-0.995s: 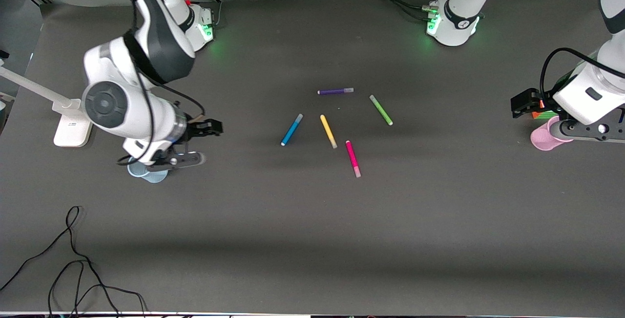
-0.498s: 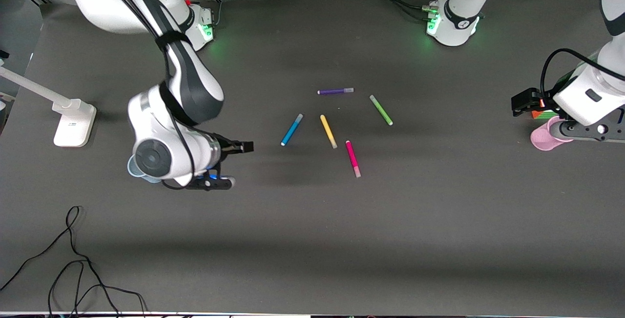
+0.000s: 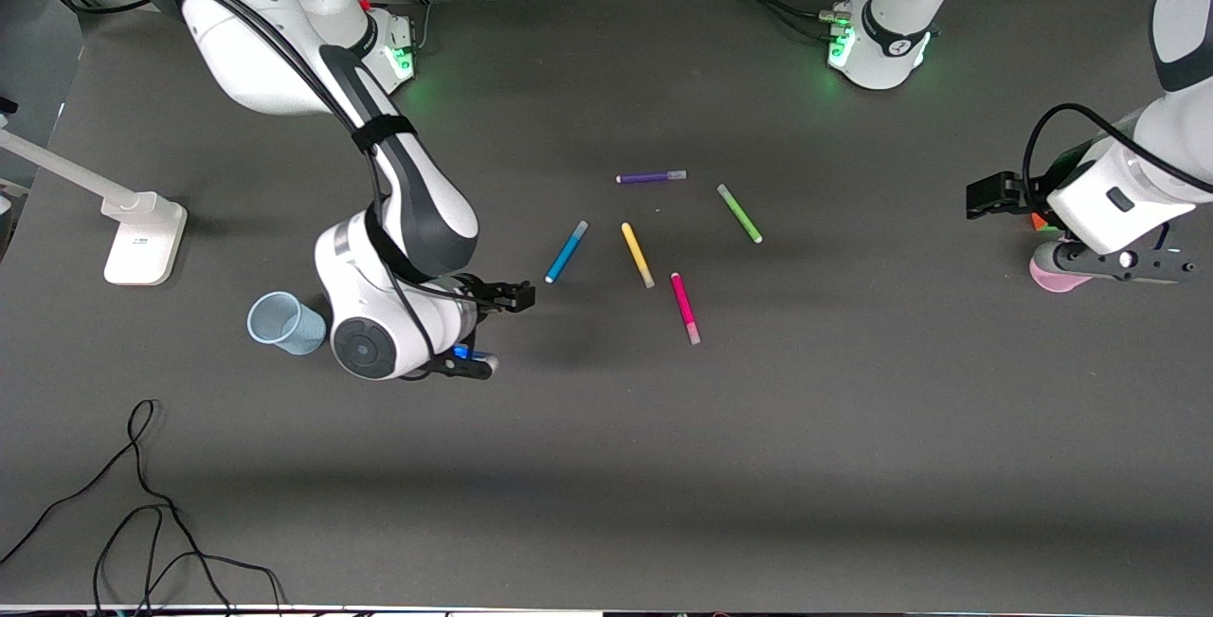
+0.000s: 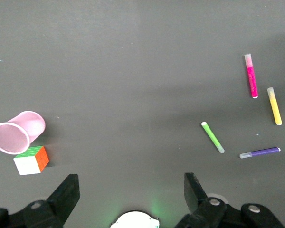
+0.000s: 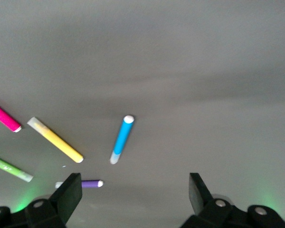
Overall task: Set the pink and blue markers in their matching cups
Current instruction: 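Lower the right gripper onto the blue marker while the left gripper starts moving, then grasp the blue marker with the right gripper while the left gripper reaches the pink marker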
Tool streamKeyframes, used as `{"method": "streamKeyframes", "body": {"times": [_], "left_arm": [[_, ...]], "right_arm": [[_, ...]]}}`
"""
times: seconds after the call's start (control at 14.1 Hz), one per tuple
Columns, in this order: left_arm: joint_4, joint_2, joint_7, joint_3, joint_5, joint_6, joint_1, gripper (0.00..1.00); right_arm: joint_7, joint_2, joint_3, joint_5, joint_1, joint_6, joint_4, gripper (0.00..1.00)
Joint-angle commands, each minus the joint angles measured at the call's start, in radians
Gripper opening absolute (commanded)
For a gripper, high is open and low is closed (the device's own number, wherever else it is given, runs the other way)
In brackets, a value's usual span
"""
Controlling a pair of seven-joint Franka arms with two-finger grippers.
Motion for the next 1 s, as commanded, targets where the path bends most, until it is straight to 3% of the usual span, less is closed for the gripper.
{"method": "streamKeyframes", "body": {"times": [0.0,0.36,0.92], "left_arm": [[-0.089,-0.010,-0.081,-0.003,-0.058,0.083,-0.025,0.97],[-0.255,0.004,-0.288,-0.003,-0.058,0.331,-0.169,0.97],[-0.282,0.201,-0.650,-0.003,-0.049,0.583,-0.329,0.96]], "right_arm": [[0.062,0.060,-0.003,0.072,0.016,-0.004,0.043,1.00],[0.086,0.124,-0.003,0.112,0.030,0.008,0.042,1.00],[0.085,0.202,-0.006,0.114,0.048,0.074,0.034,1.00]]}}
